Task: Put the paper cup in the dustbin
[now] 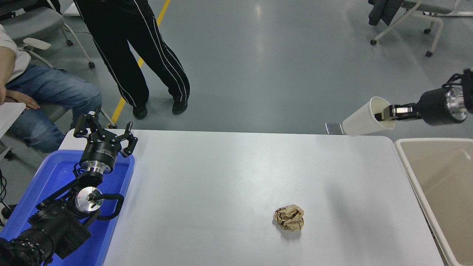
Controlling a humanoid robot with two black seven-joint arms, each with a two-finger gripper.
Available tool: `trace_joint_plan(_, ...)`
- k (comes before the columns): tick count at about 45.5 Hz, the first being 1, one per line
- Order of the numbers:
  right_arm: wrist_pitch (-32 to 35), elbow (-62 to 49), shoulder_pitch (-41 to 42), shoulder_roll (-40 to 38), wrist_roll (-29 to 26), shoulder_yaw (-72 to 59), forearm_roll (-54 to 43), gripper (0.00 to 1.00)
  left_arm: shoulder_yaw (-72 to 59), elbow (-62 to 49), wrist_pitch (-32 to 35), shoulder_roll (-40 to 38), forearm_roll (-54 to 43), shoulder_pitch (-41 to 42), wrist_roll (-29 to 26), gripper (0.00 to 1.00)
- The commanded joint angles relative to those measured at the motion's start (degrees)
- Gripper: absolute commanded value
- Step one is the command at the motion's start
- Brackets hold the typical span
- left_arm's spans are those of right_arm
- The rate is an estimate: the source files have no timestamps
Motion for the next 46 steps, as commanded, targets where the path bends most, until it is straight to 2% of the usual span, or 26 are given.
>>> trace_joint_plan(1,3.5,-1.0,1.0,-3.4,0.2,7.4,2.4,0.0,0.1,0.0,0.0,0.0,0.0,0.0,0.0,1.0)
trace_joint_plan(6,3.5,-4.7,-0.6,-3.7,0.1,7.5,4.6,0.0,0.0,0.0,0.0,0.0,0.0,0.0,0.0,1.0)
trace_joint_plan(14,3.6,-16.8,-6.5,-3.2,0.1,7.6,8.3,0.0,0.0,0.0,0.0,0.0,0.0,0.0,0.0,1.0)
trace_joint_plan(32,3.2,-44.4,-25.8,0.3,-2.1,7.7,18.5,0.0,0.0,0.0,0.0,0.0,0.0,0.0,0.0,1.0)
trace_joint_plan(39,1.8,-52.5,-31.4,2.6,-8.4,7.8,22.9,0.0,0.1,0.0,0.0,0.0,0.0,0.0,0.1,1.0)
trace_joint_plan(46,-4.9,-53.0,-35.8,3.0,-16.3,7.8,24.5,0.0,0.0,0.0,0.0,0.0,0.0,0.0,0.0,1.0)
